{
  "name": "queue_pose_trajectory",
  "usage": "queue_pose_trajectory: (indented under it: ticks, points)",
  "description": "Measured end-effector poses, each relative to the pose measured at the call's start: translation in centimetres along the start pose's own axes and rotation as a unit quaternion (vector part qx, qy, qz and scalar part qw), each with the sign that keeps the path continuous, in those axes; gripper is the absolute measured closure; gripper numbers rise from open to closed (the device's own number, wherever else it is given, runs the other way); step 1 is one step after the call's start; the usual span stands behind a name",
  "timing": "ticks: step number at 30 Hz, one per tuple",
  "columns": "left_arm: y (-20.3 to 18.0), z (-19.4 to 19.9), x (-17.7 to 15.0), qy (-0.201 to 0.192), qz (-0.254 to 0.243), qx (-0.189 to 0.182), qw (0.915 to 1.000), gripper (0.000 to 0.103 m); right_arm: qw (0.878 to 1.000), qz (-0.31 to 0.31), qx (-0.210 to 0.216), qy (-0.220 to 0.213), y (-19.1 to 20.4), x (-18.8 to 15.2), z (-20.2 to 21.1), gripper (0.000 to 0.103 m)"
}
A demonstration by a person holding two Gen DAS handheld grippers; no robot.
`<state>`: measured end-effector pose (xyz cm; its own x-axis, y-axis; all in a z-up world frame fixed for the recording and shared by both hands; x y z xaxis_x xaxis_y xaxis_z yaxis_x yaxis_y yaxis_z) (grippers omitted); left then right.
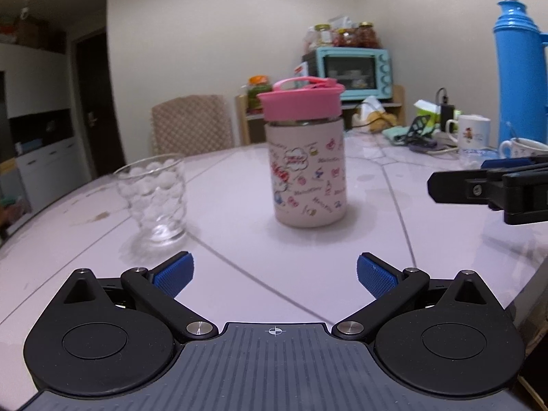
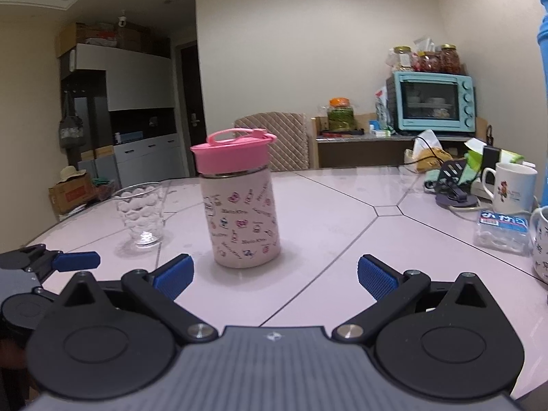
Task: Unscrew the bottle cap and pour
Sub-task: 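Move the right gripper toward the pink-lidded Hello Kitty bottle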
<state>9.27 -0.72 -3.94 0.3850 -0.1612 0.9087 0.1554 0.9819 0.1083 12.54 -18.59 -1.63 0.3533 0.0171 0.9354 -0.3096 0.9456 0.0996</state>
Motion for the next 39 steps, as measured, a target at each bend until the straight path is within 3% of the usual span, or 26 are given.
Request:
queue_pose_trajectory:
  ticks: [7,16,28,36,39]
  points:
    - [-1.1,-0.8,1.1,-0.01,-0.022,-0.035,0.9991,0.0,1.0,-0.023,-0.016,-0.003,0.1,0.4,-0.9,0.0]
    - [1.1,-2.1,3.0,-0.049,-0.029,-0.056,0.9968,0.0,1.0,-0.006,-0.025,-0.005,1.9,1.4,-1.4,0.0]
    - [1.9,-2.7,3.4,-0.047,0.003,-0.088,0.995,0.0,1.0,0.008,-0.025,0.003,3.3,2.4,-2.2,0.0]
    - [1.5,-3.2,4.4,-0.066,-0.052,-0.094,0.992,0.0,1.0,0.002,-0.015,0.006,3.4,3.0,-3.0,0.0]
    - [1.2,-3.8,4.8,-0.053,-0.064,-0.102,0.9913,0.0,1.0,0.003,-0.01,0.004,3.5,3.6,-3.1,0.0]
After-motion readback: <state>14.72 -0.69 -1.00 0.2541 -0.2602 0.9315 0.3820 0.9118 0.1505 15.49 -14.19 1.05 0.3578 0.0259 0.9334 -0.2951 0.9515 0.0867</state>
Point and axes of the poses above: each gripper's, at about its wrist camera, not at the fingertips, and z roughly against the way its jaws point, y to its left, x to its top, the point moved 10 cm from there along -z, roughly the way its jaws point, and after that the axes turned 2 degrees about -x, right-handed, at the moved point
